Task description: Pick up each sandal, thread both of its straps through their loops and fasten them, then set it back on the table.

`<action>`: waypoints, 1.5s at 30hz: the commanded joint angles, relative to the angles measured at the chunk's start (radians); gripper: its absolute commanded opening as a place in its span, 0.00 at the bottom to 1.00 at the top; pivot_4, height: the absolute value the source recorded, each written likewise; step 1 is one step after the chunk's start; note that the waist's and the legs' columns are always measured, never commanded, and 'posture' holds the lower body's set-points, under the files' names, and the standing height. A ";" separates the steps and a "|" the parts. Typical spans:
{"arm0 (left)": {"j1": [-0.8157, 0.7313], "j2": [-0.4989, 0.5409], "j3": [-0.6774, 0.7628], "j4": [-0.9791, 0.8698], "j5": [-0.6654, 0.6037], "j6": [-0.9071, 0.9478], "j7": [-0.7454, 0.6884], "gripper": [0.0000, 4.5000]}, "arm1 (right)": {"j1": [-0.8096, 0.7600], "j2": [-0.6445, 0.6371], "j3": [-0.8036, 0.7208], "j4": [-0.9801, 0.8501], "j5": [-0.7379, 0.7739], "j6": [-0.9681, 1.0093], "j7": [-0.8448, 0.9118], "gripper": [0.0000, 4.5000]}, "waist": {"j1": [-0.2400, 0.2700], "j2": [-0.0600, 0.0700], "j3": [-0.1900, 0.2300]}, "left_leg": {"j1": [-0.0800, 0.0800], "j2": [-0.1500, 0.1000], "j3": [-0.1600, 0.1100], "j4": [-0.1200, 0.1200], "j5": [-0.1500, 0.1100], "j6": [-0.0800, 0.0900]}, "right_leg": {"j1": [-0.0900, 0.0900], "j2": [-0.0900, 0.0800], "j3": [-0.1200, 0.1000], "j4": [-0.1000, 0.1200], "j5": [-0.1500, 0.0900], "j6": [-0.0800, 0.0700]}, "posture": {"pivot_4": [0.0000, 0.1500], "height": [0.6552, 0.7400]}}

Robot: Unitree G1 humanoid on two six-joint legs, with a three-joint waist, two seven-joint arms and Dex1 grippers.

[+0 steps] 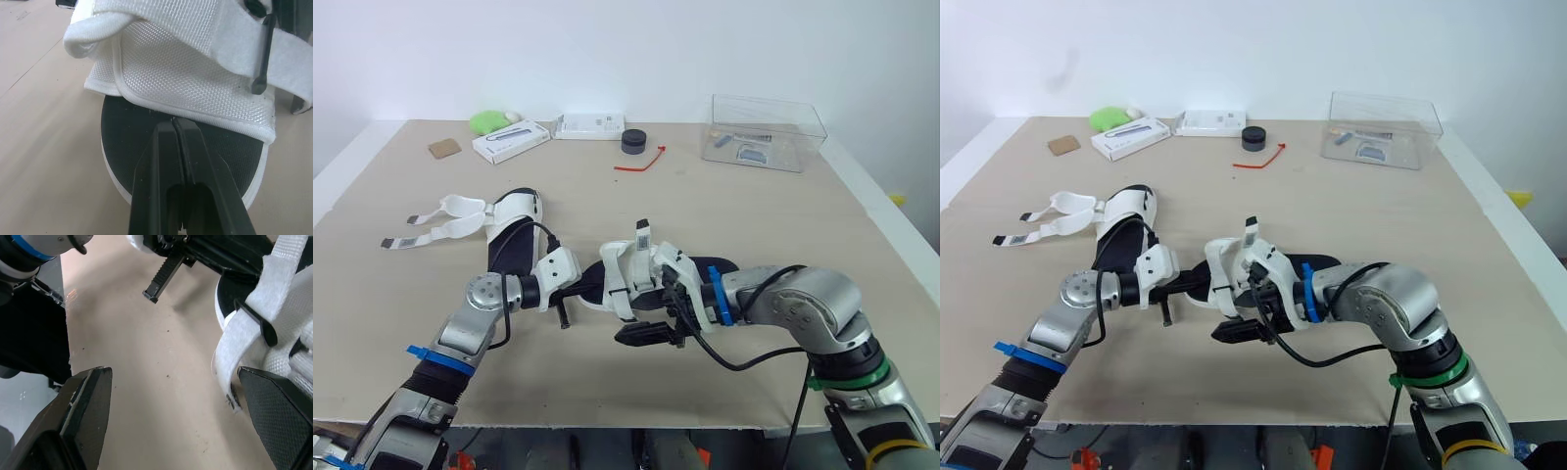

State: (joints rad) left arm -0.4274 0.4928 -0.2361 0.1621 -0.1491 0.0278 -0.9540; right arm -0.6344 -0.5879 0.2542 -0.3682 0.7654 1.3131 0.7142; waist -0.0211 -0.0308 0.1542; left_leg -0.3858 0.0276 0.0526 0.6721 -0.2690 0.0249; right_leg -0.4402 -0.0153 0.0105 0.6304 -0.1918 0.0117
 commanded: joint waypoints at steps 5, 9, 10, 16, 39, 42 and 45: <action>0.036 0.018 -0.026 0.033 0.053 0.037 0.003 0.00 | -0.027 0.008 -0.007 0.020 -0.038 0.018 -0.044 0.70 | 0.000 0.000 0.000 | 0.000 0.000 0.000 0.000 0.000 0.000 | 0.000 0.000 0.000 0.000 0.000 0.000 | 1.00 1.00; 0.032 0.016 -0.024 0.038 0.054 0.035 0.005 0.00 | -0.027 0.014 -0.006 0.032 -0.046 0.022 -0.047 0.30 | 0.000 0.000 0.000 | 0.000 0.000 0.000 0.000 0.000 0.000 | 0.000 0.000 0.000 0.000 0.000 0.000 | 1.00 1.00; 0.031 0.016 -0.024 0.039 0.054 0.035 0.005 0.00 | -0.027 0.017 -0.009 0.034 -0.045 0.026 -0.048 0.19 | 0.000 0.000 0.000 | 0.000 0.000 0.000 0.000 0.000 0.000 | 0.000 0.000 0.000 0.000 0.000 0.000 | 1.00 1.00; 0.029 0.014 -0.024 0.042 0.054 0.034 0.006 0.00 | -0.015 0.039 0.002 0.041 -0.066 0.014 -0.055 0.00 | 0.000 0.000 0.000 | 0.000 0.000 0.000 0.000 0.000 0.000 | 0.000 0.000 0.000 0.000 0.000 0.000 | 1.00 1.00; 0.037 0.014 -0.025 0.037 0.055 0.039 0.008 0.00 | -0.034 -0.046 0.036 -0.083 0.115 0.220 0.096 0.00 | 0.000 0.000 0.000 | -0.001 0.000 -0.001 -0.001 0.000 0.000 | 0.000 0.000 -0.001 0.000 -0.002 -0.001 | 1.00 1.00; 0.040 0.016 -0.025 0.036 0.054 0.038 0.006 0.00 | -0.040 -0.056 0.037 -0.085 0.104 0.200 0.093 0.07 | 0.000 0.000 0.000 | -0.001 0.000 -0.001 -0.001 0.000 0.000 | 0.000 0.000 -0.001 0.000 -0.002 0.000 | 1.00 1.00; 0.042 0.018 -0.026 0.037 0.055 0.036 0.004 0.00 | -0.050 -0.122 0.073 -0.126 0.062 0.117 0.126 0.31 | 0.000 0.000 0.000 | -0.001 0.000 -0.001 -0.001 0.000 0.000 | 0.000 -0.001 -0.001 0.000 -0.002 0.000 | 1.00 1.00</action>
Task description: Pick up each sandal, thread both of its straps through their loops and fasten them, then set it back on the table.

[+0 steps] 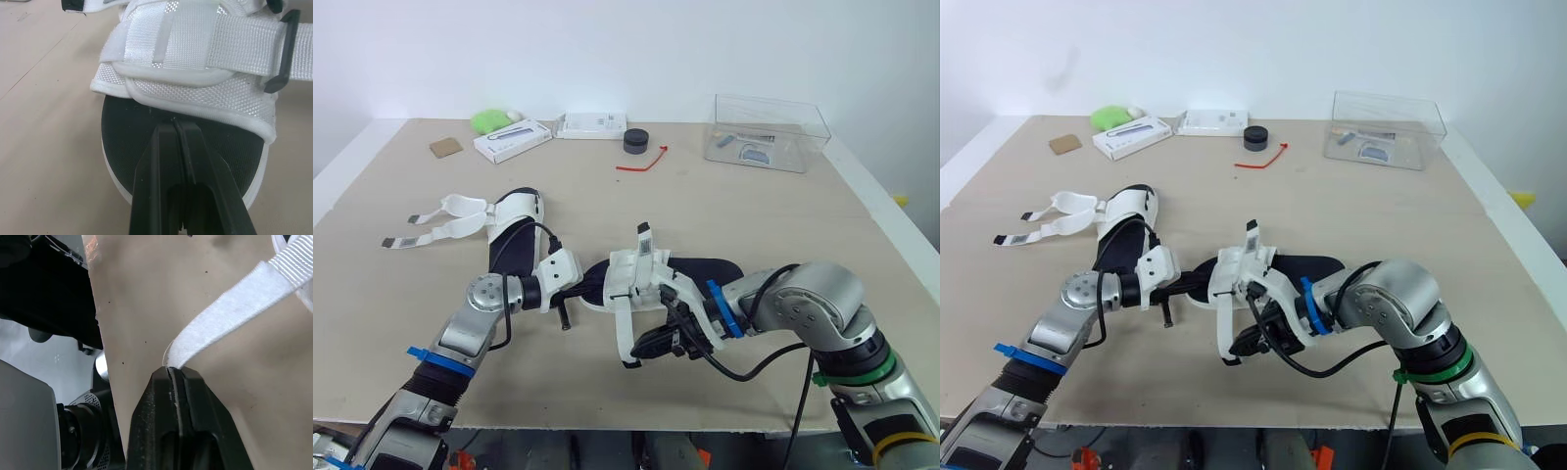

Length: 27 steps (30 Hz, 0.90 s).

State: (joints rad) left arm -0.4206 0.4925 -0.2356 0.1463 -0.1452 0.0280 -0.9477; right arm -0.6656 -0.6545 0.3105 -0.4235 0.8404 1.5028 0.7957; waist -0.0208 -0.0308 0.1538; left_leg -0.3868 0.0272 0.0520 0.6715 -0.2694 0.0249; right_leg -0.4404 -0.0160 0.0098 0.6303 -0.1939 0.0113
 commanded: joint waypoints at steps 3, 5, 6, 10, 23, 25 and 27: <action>0.033 0.017 -0.027 0.056 0.052 0.036 -0.002 0.00 | -0.014 -0.145 0.065 -0.126 -0.074 -0.192 0.099 0.60 | 0.000 0.000 0.000 | 0.000 0.000 0.000 0.000 0.000 0.000 | 0.000 0.000 0.000 0.000 0.000 0.000 | 1.00 1.00; 0.027 0.014 -0.028 0.063 0.053 0.032 -0.003 0.00 | 0.008 -0.232 0.099 -0.169 -0.190 -0.379 0.155 0.76 | 0.000 0.000 0.000 | 0.001 0.000 0.000 0.000 0.000 0.000 | 0.000 0.000 -0.001 0.000 0.000 0.000 | 1.00 1.00; 0.023 0.013 -0.028 0.067 0.053 0.030 -0.004 0.00 | 0.022 -0.275 0.115 -0.186 -0.260 -0.495 0.193 0.82 | 0.000 0.000 0.000 | 0.001 0.000 0.000 0.000 0.000 0.000 | 0.000 0.000 -0.002 0.000 0.000 0.000 | 1.00 1.00; 0.010 0.008 -0.029 0.080 0.055 0.022 -0.007 0.00 | 0.072 -0.301 0.119 -0.157 -0.495 -0.986 0.266 0.99 | 0.000 0.000 0.000 | 0.001 0.000 0.000 0.000 0.000 0.000 | 0.000 0.001 -0.004 0.000 0.000 0.001 | 1.00 1.00; -0.001 -0.003 -0.028 0.100 0.063 0.003 -0.008 0.00 | 0.081 -0.138 0.164 0.446 -1.173 -2.459 0.079 0.99 | 0.001 -0.001 0.000 | 0.006 -0.001 0.008 0.001 0.001 -0.002 | 0.002 0.000 0.003 0.000 0.002 0.003 | 1.00 1.00; 0.005 0.001 -0.024 0.096 0.061 0.005 -0.008 0.00 | 0.071 -0.123 0.172 0.485 -1.199 -2.498 0.066 0.99 | 0.001 -0.001 0.000 | 0.008 -0.001 0.011 0.001 0.001 -0.001 | 0.003 0.000 0.006 0.001 0.001 0.000 | 1.00 1.00; 0.010 0.004 -0.023 0.092 0.061 0.006 -0.007 0.00 | 0.055 -0.102 0.171 0.506 -1.208 -2.513 0.055 0.99 | 0.001 -0.001 0.000 | 0.010 -0.001 0.013 0.000 0.001 -0.001 | 0.003 0.000 0.008 0.001 0.001 -0.001 | 1.00 1.00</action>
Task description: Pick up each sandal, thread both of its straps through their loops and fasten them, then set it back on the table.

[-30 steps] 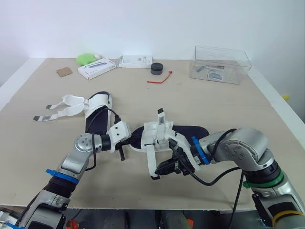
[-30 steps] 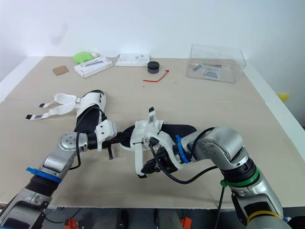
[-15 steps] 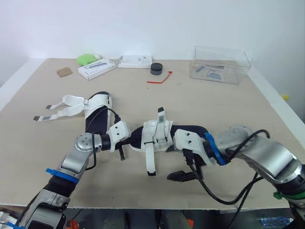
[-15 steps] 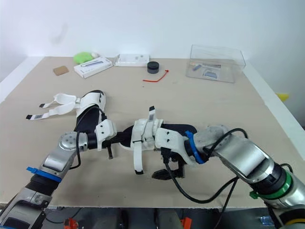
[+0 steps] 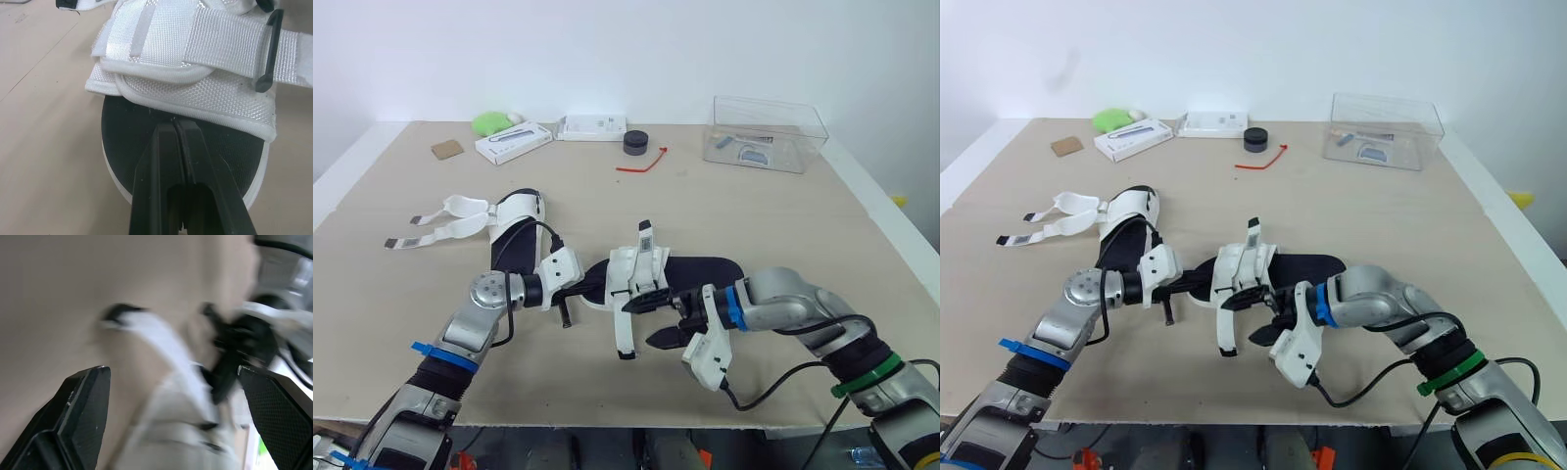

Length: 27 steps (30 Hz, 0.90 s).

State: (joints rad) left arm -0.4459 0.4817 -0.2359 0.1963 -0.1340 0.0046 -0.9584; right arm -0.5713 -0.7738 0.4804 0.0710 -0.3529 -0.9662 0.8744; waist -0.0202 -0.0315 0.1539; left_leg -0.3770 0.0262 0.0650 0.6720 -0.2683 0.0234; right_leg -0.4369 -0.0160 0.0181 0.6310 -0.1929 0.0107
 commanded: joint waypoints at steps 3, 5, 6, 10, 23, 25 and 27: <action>0.041 0.017 -0.021 0.035 0.050 0.032 0.006 0.00 | -0.067 0.053 0.003 0.025 -0.016 -0.044 -0.032 0.99 | -0.001 0.000 0.000 | 0.003 0.000 0.003 0.000 0.000 0.000 | 0.001 0.000 0.002 0.000 0.001 -0.001 | 1.00 1.00; 0.043 0.017 -0.020 0.030 0.051 0.034 0.008 0.00 | -0.082 0.071 0.010 0.034 -0.015 -0.043 -0.029 0.99 | 0.000 0.000 0.000 | 0.005 0.001 0.002 0.000 0.000 0.000 | 0.002 0.000 0.002 0.001 0.001 -0.001 | 1.00 1.00; 0.045 0.017 -0.020 0.028 0.052 0.035 0.009 0.00 | -0.087 0.076 0.017 0.039 -0.009 -0.044 -0.024 0.99 | 0.000 0.000 0.000 | 0.005 0.001 0.003 0.000 0.000 0.000 | 0.002 0.000 0.002 0.001 0.001 -0.001 | 1.00 1.00; 0.049 0.018 -0.016 0.023 0.052 0.040 0.011 0.00 | -0.090 0.082 0.043 0.041 0.033 -0.016 0.004 0.94 | 0.000 0.000 0.000 | 0.005 0.002 0.003 -0.001 0.000 0.000 | 0.002 0.001 0.002 0.001 0.001 -0.002 | 1.00 1.00; 0.053 0.018 -0.011 0.022 0.053 0.046 0.013 0.00 | -0.032 0.118 0.036 -0.026 0.314 0.301 0.115 0.01 | 0.000 0.000 0.000 | 0.005 0.002 0.003 -0.001 0.000 0.000 | 0.002 0.001 0.002 0.001 0.002 -0.004 | 1.00 1.00; 0.050 0.016 -0.012 0.024 0.053 0.046 0.013 0.00 | -0.021 0.129 0.018 -0.055 0.370 0.399 0.132 0.01 | 0.000 0.000 0.000 | 0.005 0.003 0.003 -0.001 0.000 0.000 | 0.002 0.000 0.002 0.001 0.002 -0.004 | 1.00 1.00; 0.048 0.015 -0.012 0.027 0.053 0.046 0.013 0.00 | -0.007 0.152 -0.011 -0.100 0.443 0.537 0.125 0.01 | 0.000 0.000 0.000 | 0.005 0.003 0.003 -0.001 0.000 0.000 | 0.002 -0.001 0.002 0.001 0.002 -0.004 | 1.00 1.00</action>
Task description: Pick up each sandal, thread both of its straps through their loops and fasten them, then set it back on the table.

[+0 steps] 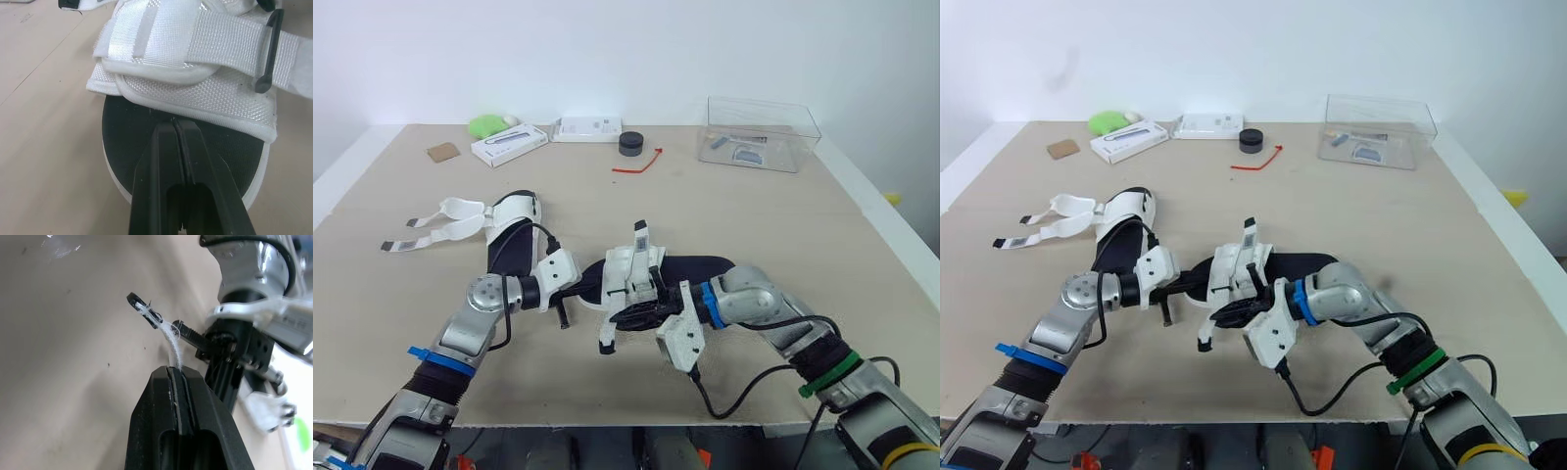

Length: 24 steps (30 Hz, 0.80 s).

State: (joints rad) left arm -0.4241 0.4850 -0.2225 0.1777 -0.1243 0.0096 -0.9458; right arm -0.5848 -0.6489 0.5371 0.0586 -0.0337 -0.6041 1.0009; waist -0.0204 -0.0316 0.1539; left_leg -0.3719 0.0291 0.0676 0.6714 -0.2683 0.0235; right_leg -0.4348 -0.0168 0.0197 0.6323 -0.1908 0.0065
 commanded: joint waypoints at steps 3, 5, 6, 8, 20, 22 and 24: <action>0.021 0.008 -0.028 0.052 0.045 0.038 -0.001 0.00 | 0.015 0.089 -0.151 -0.180 0.320 0.576 -0.082 0.01 | 0.000 0.000 0.000 | 0.000 0.001 0.000 0.000 0.000 0.000 | 0.000 0.000 0.000 0.001 0.001 -0.001 | 1.00 1.00; 0.020 0.006 -0.029 0.052 0.045 0.041 -0.001 0.00 | 0.015 0.118 -0.193 -0.207 0.356 0.752 -0.136 0.01 | 0.001 0.000 0.000 | 0.000 0.001 -0.001 0.000 0.000 0.000 | 0.000 -0.001 -0.001 0.001 0.002 0.000 | 1.00 1.00; 0.020 0.005 -0.030 0.053 0.045 0.041 -0.001 0.00 | 0.014 0.123 -0.205 -0.219 0.355 0.809 -0.152 0.01 | 0.001 0.000 0.000 | 0.000 0.002 -0.001 0.000 0.000 0.000 | 0.000 -0.001 -0.001 0.002 0.002 -0.001 | 1.00 1.00; 0.019 0.004 -0.031 0.054 0.045 0.040 -0.001 0.00 | 0.009 0.136 -0.226 -0.237 0.363 0.906 -0.177 0.01 | 0.001 0.000 0.000 | 0.000 0.002 -0.001 0.000 0.000 0.000 | -0.001 -0.002 -0.002 0.001 0.001 -0.004 | 1.00 1.00; 0.017 0.000 -0.032 0.059 0.044 0.037 -0.002 0.00 | -0.078 0.205 -0.292 -0.159 0.333 1.176 -0.283 0.01 | 0.000 0.000 0.000 | -0.002 0.000 -0.001 0.000 0.000 0.000 | -0.002 0.002 -0.001 0.001 0.003 0.002 | 1.00 1.00; 0.018 0.000 -0.031 0.057 0.044 0.037 -0.002 0.00 | -0.087 0.207 -0.287 -0.142 0.317 1.188 -0.288 0.01 | 0.000 0.000 0.000 | -0.002 0.000 0.000 0.000 0.000 0.000 | -0.002 0.002 -0.001 0.001 0.003 0.002 | 1.00 1.00; 0.019 0.000 -0.031 0.056 0.044 0.038 -0.001 0.00 | -0.096 0.213 -0.285 -0.128 0.307 1.208 -0.295 0.01 | 0.000 0.000 0.000 | -0.002 0.000 0.000 0.000 0.000 0.000 | -0.002 0.002 -0.001 0.001 0.003 0.003 | 1.00 1.00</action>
State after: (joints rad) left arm -0.4315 0.4788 -0.2250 0.1871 -0.1238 0.0094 -0.9468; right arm -0.6424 -0.4385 0.2916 -0.0705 0.2891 0.5999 0.7335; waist -0.0205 -0.0319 0.1536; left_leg -0.3737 0.0291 0.0672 0.6716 -0.2679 0.0234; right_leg -0.4369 -0.0147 0.0187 0.6335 -0.1882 0.0094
